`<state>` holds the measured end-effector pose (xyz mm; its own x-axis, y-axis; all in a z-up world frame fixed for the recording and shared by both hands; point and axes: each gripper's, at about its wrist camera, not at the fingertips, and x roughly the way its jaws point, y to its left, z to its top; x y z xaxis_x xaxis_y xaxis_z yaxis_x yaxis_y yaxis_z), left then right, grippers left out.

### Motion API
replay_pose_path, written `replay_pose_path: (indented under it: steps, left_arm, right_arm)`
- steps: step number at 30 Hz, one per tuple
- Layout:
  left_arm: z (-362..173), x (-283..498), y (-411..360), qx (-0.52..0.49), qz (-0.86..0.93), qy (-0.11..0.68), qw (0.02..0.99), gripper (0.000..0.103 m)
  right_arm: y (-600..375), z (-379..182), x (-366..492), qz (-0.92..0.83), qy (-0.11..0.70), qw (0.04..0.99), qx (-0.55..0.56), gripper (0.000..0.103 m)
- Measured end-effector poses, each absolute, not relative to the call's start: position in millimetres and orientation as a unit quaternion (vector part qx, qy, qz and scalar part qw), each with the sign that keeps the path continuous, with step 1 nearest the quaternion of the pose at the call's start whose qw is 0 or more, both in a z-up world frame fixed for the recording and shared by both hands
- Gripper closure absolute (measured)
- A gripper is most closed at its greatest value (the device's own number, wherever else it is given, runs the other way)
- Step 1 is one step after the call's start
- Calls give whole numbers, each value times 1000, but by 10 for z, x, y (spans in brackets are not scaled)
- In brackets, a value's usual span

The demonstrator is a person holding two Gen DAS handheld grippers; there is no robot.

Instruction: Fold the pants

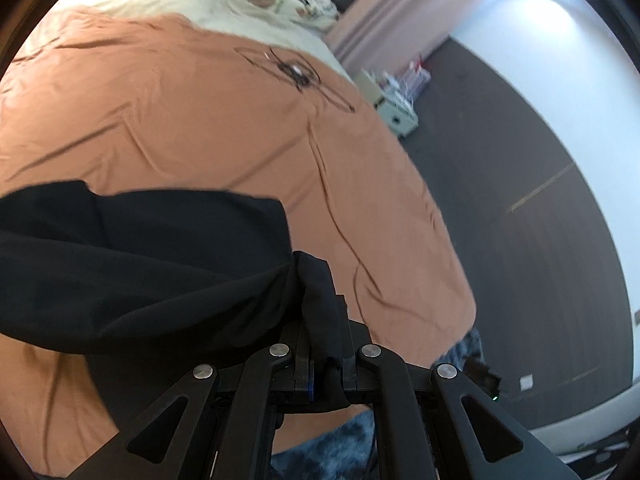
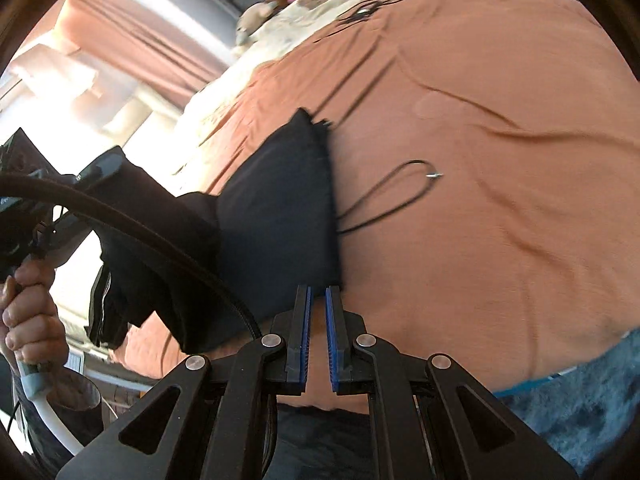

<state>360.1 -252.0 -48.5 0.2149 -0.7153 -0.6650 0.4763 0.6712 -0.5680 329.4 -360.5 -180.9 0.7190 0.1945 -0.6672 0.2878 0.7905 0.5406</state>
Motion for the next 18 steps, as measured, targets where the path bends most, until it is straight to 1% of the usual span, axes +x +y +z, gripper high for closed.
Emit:
replay_pose_path:
  steps: [8,15,17,18]
  left_arm:
    - [-850,3363,-3038,-52,-399,535,743,96]
    - [-1156,3189,-3313,0,-401,564,722,95]
    - [-1215,3131,-3355,7,-401,569,718,88]
    - [-1240,3124,-3377,3,-407,574,711,75]
  right_arm:
    - [-3659,-1895,2975,-49,370,863,339,98]
    - [-3688,-1957,2858,-46,374,861,342,98]
    - [-3688,-1960,2844,-44,374,861,343,98]
    - [-3693,-1962,2829,-42,373,861,344,98]
